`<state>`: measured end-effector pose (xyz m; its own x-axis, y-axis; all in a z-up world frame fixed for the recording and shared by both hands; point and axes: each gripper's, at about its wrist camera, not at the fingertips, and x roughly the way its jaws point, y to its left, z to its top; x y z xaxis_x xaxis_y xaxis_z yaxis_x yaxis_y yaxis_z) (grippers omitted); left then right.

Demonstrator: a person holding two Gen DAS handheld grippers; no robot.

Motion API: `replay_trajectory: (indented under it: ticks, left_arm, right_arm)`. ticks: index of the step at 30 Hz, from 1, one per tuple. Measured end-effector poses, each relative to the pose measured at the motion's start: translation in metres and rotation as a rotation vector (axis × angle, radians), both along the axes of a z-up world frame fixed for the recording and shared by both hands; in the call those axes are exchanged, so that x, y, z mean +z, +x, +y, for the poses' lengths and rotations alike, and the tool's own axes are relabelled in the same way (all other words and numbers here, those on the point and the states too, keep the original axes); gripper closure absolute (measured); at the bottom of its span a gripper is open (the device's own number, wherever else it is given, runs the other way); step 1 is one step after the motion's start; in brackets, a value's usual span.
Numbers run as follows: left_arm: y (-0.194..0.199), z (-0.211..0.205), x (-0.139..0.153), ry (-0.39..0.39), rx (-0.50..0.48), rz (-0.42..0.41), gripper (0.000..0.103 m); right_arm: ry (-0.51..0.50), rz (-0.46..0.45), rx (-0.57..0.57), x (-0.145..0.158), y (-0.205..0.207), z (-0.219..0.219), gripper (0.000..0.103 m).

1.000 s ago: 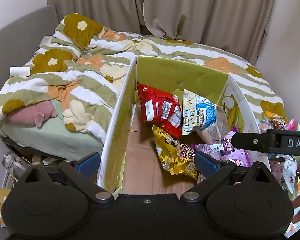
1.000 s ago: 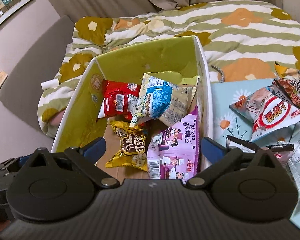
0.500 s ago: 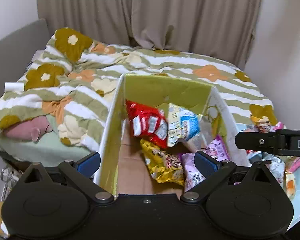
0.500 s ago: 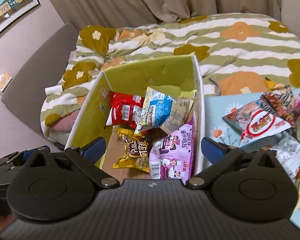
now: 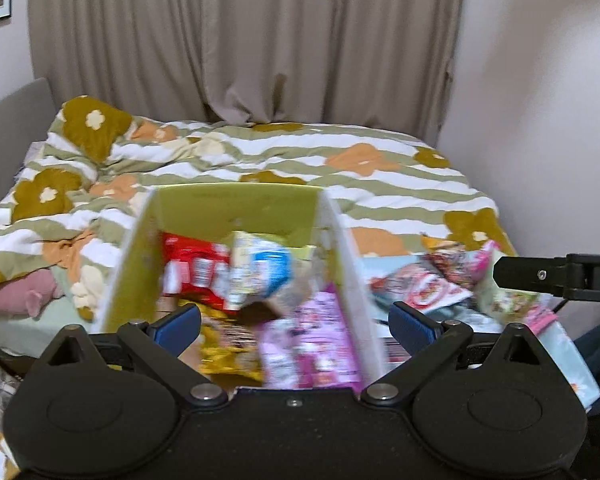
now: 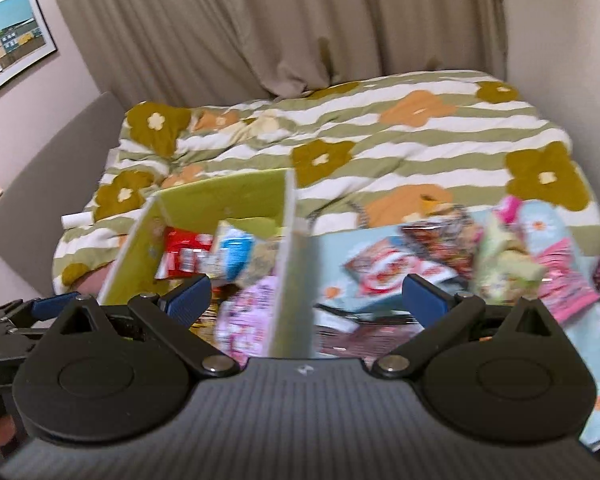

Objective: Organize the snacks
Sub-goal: 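Grasp the brown-purple bag with the left tool while the right tool grasps the orange cake bag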

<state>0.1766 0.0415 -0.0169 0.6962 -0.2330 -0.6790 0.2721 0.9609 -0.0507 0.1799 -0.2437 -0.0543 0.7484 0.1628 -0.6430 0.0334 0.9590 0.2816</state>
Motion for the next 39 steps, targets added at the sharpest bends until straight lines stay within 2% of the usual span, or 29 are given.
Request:
replay_trajectory:
  ticks: [10, 18, 28, 39]
  left_arm:
    - [-0.03, -0.098, -0.021, 0.029, -0.018, 0.011, 0.001]
    - [-0.038, -0.154, -0.065, 0.099, -0.019, 0.027, 0.002]
    - [-0.012, -0.185, -0.129, 0.244, 0.017, 0.053, 0.008]
    - [0.009, -0.189, -0.156, 0.292, 0.018, 0.121, 0.009]
  right_arm:
    - [-0.016, 0.036, -0.063, -0.018, -0.032, -0.103, 0.0]
    - [0.016, 0.113, -0.059, -0.062, -0.034, -0.155, 0.0]
    - [0.121, 0.203, -0.091, -0.124, -0.02, -0.18, 0.0]
    - [0.188, 0.265, -0.124, -0.158, -0.016, -0.178, 0.0]
